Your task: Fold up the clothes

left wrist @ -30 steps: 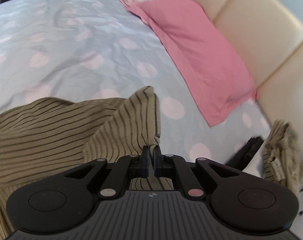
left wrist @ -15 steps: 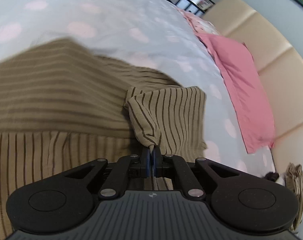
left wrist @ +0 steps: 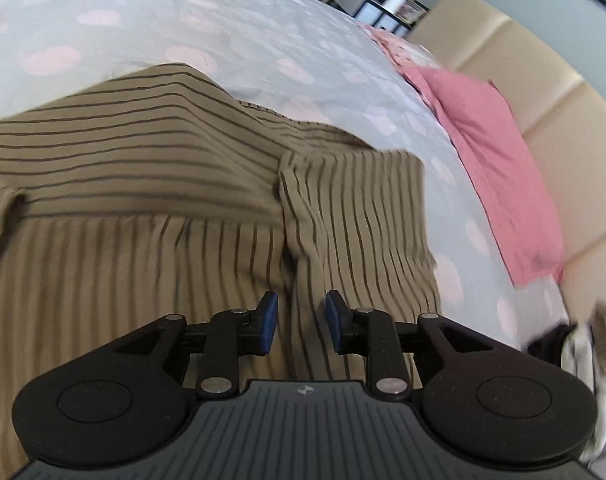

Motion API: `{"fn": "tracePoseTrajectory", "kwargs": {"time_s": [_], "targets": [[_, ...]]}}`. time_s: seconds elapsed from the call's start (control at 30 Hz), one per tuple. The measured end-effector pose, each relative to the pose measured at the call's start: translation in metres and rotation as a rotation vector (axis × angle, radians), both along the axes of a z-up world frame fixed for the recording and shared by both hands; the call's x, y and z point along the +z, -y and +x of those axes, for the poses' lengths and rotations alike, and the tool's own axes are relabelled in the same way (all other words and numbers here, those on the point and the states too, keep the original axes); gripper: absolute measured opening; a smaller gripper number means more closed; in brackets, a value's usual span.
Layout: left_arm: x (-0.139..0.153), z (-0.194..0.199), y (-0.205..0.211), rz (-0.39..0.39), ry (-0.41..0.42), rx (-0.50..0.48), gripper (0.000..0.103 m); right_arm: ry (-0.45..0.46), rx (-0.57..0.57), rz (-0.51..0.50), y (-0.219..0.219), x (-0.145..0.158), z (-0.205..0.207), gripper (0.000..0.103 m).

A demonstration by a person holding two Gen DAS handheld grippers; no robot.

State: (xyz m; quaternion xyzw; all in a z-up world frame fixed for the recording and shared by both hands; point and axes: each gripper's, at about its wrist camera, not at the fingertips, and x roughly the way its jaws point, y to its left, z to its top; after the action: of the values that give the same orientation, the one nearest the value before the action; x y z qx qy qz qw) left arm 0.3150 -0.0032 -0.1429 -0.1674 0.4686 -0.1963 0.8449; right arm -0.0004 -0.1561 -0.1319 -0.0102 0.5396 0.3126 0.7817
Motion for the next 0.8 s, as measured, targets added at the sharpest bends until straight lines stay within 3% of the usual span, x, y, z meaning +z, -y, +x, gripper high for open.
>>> {"fn": "tracePoseTrajectory", "kwargs": {"time_s": [0.07,0.13,0.23,0.37,0.47,0.5,0.57,0.8], "targets": [[0.008,-0.022,-0.004,0.006,-0.003,-0.024,0.023,-0.008,0.017,0.031,-0.002,0.0,-0.005,0.015],[0.016,-0.045,-0.008,0.01,0.003,-0.045,0.023,0.02,0.017,0.036,-0.001,0.004,-0.012,0.034],[0.028,-0.085,-0.013,0.017,0.023,-0.085,0.025,0.095,-0.014,0.003,0.011,0.013,-0.022,0.035],[0.037,-0.131,-0.011,0.026,-0.021,-0.129,0.028,0.204,-0.104,-0.139,0.04,0.025,-0.035,0.04],[0.035,-0.168,-0.005,0.026,-0.084,-0.159,0.032,0.188,-0.161,-0.181,0.064,0.028,-0.041,0.043],[0.034,-0.181,-0.003,0.027,-0.106,-0.171,0.036,0.178,-0.157,-0.189,0.07,0.029,-0.044,0.05],[0.031,-0.206,0.0,0.028,-0.15,-0.193,0.04,0.177,-0.112,-0.227,0.071,0.025,-0.047,0.059],[-0.002,-0.265,0.01,0.005,-0.277,-0.241,0.04,0.302,0.182,-0.403,0.036,-0.011,-0.065,0.061]]}}
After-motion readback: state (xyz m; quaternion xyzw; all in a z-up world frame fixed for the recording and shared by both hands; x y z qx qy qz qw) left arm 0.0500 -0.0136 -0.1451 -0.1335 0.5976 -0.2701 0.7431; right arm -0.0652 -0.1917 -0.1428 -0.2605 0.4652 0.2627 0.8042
